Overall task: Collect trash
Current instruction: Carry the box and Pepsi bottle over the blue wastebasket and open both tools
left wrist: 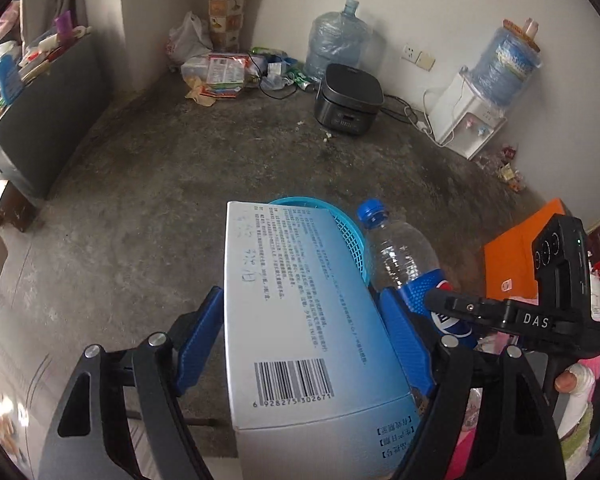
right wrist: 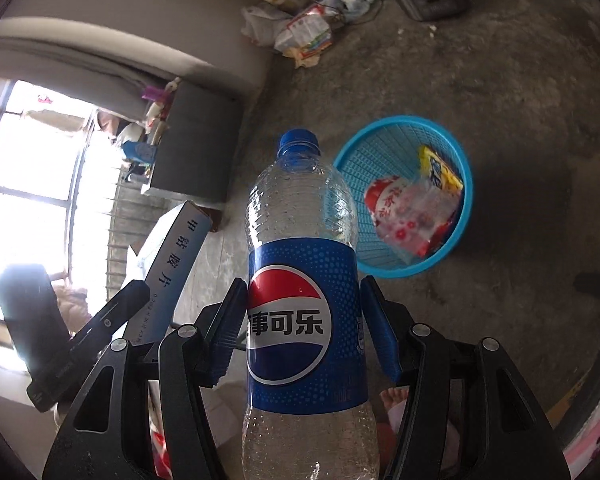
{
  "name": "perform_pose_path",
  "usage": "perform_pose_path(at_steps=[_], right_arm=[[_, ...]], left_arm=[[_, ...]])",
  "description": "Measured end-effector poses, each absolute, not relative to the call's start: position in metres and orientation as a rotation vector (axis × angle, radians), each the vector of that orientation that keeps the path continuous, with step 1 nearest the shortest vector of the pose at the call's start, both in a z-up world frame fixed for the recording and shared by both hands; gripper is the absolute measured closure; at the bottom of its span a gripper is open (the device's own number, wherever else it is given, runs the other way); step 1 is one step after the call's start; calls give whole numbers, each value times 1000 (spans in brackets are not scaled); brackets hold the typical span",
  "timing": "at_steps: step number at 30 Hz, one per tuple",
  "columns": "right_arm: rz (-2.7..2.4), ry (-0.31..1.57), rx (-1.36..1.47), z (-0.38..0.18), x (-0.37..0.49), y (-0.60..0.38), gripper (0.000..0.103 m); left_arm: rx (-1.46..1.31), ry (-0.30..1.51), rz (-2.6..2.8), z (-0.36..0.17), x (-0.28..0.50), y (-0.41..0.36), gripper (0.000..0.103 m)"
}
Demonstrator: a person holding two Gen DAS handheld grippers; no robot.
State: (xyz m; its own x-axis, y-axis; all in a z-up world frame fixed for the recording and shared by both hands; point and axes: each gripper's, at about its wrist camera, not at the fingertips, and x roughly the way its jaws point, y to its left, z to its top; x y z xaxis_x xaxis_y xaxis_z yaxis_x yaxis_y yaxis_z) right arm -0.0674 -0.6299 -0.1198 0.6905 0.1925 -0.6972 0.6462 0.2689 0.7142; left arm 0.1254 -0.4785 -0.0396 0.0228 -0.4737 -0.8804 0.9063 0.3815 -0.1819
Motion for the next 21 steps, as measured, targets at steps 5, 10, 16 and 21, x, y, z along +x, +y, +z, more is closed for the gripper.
perform_pose_path(at_steps=[5, 10, 16, 21], right_arm=[[-428, 814, 1421, -178, -48, -680, 40], [-459, 774, 1444, -184, -55, -686, 40], [-485, 789, 1408, -182, -63, -669, 40], [-515, 780, 1338, -165, -72, -652, 40]], left_arm=[[487, 1083, -1112, -70, 137, -540, 21], [371, 1134, -1089, -71, 152, -527, 21], [345, 1084, -1117, -49, 150, -485, 21], [301, 998, -1145, -15, 142, -440, 21]])
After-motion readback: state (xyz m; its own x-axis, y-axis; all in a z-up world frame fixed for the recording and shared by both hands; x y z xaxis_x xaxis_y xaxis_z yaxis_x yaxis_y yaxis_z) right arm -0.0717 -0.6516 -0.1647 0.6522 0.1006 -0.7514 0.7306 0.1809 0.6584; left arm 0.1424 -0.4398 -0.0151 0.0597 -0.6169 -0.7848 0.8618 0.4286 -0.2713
